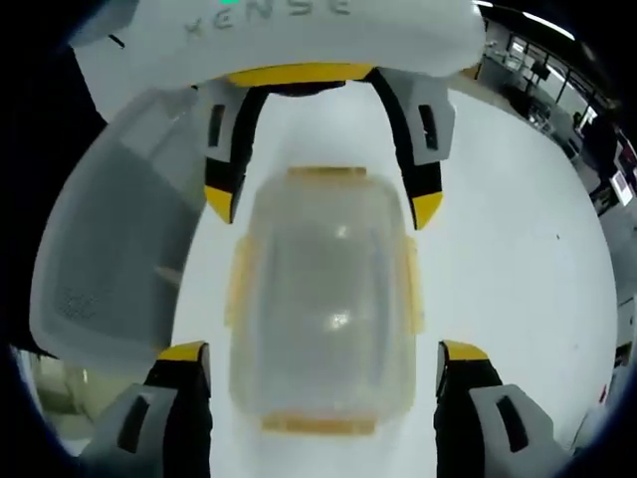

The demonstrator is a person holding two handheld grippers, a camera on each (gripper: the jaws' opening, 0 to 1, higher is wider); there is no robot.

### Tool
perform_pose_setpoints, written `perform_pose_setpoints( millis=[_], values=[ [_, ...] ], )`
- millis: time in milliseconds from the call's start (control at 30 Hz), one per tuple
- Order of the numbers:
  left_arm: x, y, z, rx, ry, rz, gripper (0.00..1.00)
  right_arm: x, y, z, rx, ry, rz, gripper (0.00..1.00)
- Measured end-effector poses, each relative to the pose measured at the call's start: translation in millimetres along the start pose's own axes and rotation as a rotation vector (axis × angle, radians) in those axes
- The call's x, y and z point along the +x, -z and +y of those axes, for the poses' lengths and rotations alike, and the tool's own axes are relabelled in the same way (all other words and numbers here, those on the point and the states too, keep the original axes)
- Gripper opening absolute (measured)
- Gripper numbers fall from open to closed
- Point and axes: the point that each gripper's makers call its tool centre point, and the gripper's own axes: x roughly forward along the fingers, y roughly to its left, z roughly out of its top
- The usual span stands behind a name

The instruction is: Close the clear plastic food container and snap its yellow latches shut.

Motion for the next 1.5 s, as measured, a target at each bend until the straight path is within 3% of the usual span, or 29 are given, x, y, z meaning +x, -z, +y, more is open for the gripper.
perform_pose_setpoints(
  millis=[133, 467, 667, 967, 1233, 1500],
  values=[
    [3, -3.1, 2.8, -0.002, -0.022, -0.009, 0.85, 5, 7.1, -1, -0.002, 0.000, 0.042, 0.87],
    [15, -2.7, 4.6, -0.005, -0.011, 0.000, 0.90, 16, 7.7, 0, 0.007, -0.019, 0.027, 0.88],
    [10, -3.5, 2.1, -0.011, -0.009, -0.010, 0.90, 17, 8.6, 0, 0.010, -0.020, 0.046, 0.88],
    [13, -3.5, 2.3, -0.015, -0.001, 0.003, 0.91, 19, 7.5, 0, 0.019, -0.008, 0.021, 0.90],
    [15, -4.2, 3.3, -0.020, -0.010, -0.020, 0.91, 20, 7.9, -1, 0.022, 0.003, 0.033, 0.90],
    [14, -4.9, 3.8, -0.020, -0.011, -0.065, 0.91, 18, 5.4, -1, 0.023, 0.008, -0.023, 0.90]
  ],
)
